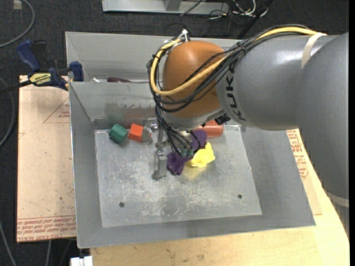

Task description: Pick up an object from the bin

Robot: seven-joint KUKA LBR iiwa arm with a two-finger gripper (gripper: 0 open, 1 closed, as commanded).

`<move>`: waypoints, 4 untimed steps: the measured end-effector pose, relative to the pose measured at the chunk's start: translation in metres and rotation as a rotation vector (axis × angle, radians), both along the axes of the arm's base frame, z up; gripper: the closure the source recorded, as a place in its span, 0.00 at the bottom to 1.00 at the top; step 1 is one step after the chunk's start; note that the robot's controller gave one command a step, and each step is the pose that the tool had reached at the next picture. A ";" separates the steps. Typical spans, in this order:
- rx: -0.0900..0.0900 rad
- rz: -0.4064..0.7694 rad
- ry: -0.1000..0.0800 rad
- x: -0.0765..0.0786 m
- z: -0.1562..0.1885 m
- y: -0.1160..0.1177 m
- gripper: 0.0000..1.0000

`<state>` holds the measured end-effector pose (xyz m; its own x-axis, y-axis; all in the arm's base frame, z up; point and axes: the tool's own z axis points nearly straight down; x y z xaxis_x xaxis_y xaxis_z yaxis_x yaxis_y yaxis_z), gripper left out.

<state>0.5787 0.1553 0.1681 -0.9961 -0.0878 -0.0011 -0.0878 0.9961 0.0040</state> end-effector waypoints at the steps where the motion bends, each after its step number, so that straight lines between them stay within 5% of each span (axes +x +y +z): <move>1: -0.003 0.148 0.003 0.016 -0.018 -0.044 0.00; 2: 0.000 0.178 -0.001 0.037 -0.017 -0.069 0.00; 3: -0.002 0.314 -0.006 0.028 -0.039 -0.099 0.00; 4: 0.003 0.423 -0.003 0.012 -0.097 -0.091 1.00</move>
Offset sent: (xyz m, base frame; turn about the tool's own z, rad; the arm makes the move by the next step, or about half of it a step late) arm 0.0485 -0.0807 -0.0163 -0.1883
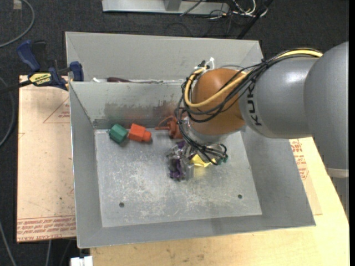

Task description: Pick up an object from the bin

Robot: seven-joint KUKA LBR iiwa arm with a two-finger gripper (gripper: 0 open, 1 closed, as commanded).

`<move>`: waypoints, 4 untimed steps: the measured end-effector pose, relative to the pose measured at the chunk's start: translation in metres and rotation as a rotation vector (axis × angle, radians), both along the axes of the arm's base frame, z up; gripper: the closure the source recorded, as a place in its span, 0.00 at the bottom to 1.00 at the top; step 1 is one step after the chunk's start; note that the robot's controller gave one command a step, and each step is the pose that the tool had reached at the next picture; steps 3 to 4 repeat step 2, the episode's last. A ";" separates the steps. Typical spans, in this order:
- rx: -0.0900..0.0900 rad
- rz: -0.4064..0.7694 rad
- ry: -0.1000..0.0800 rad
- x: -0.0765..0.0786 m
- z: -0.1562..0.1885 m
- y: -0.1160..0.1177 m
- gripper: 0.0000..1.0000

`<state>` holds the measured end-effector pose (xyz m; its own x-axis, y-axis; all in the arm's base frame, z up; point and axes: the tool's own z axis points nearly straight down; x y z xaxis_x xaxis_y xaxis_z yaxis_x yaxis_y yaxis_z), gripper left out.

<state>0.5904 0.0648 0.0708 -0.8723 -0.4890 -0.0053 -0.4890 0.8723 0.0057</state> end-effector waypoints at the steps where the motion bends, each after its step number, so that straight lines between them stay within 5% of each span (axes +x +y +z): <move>1: 0.000 0.000 0.000 0.000 0.000 0.000 1.00; 2: 0.002 0.018 -0.004 -0.002 0.130 0.003 1.00; 4: 0.002 0.018 -0.004 -0.002 0.130 0.003 1.00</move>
Offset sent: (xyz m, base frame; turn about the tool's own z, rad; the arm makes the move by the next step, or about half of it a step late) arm -0.0027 0.0023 0.1298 -0.0205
